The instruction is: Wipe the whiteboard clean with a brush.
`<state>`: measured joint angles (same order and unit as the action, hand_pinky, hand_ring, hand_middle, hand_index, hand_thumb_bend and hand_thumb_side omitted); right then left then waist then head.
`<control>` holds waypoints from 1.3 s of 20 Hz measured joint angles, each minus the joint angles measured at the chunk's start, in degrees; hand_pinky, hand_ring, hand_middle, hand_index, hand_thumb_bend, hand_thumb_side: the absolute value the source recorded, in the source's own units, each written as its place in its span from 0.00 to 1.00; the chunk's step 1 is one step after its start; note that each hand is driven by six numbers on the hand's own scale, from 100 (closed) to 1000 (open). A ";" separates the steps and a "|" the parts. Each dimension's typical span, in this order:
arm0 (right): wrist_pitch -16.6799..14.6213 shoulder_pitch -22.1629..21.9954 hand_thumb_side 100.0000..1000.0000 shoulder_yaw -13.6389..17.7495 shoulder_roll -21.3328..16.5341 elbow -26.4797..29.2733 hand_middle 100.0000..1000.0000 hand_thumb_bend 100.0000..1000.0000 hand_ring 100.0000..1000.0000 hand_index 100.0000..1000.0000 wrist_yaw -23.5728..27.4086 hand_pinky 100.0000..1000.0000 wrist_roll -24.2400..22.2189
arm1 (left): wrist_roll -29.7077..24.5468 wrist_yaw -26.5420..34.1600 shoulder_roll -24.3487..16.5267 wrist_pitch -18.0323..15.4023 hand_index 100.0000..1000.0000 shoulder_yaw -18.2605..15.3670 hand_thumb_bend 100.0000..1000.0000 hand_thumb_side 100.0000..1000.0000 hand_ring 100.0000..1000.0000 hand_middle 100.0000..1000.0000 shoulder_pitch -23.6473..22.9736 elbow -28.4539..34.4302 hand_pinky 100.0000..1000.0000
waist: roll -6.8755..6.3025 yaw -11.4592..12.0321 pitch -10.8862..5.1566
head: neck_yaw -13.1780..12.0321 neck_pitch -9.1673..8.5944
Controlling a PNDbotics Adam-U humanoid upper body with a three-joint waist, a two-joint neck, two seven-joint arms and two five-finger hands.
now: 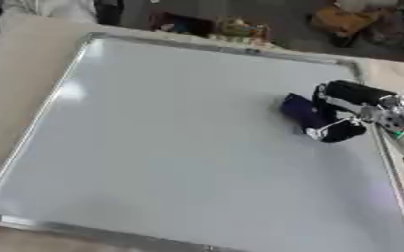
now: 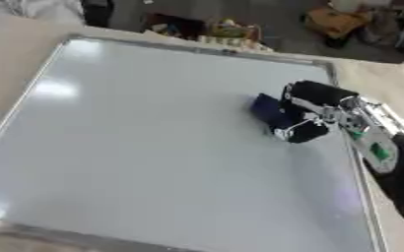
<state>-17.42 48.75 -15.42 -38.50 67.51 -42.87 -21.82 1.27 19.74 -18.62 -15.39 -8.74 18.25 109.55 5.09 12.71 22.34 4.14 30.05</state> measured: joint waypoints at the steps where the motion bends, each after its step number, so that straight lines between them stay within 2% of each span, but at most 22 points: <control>1: -0.08 -0.03 0.24 0.00 0.00 -0.01 0.08 0.00 0.59 0.05 -0.12 0.54 0.01 | -0.01 0.00 0.00 0.00 0.59 0.00 0.18 0.98 0.60 0.52 0.00 0.00 0.64 | -0.01 0.00 -0.03 | 0.00 0.00; 10: -1.41 -0.86 0.20 -0.59 -0.28 0.81 0.09 0.00 0.60 0.06 -0.16 0.54 -1.64 | -0.05 0.05 0.00 -0.05 0.59 0.00 0.18 0.98 0.60 0.52 0.00 -0.01 0.64 | -0.02 -0.14 -0.37 | 0.00 0.00; 26: -2.63 -3.44 0.14 -3.96 -2.92 7.56 0.09 0.00 0.58 0.06 4.29 0.52 -9.75 | -0.11 0.40 0.00 -0.10 0.59 0.02 0.18 0.98 0.60 0.52 0.02 -0.01 0.64 | -0.08 -0.18 -0.85 | 0.05 0.00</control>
<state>-20.05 45.31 -19.39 -41.42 75.07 -38.58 -31.57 1.17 20.14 -18.62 -15.49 -8.72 18.27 109.54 5.01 12.54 21.49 4.19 30.05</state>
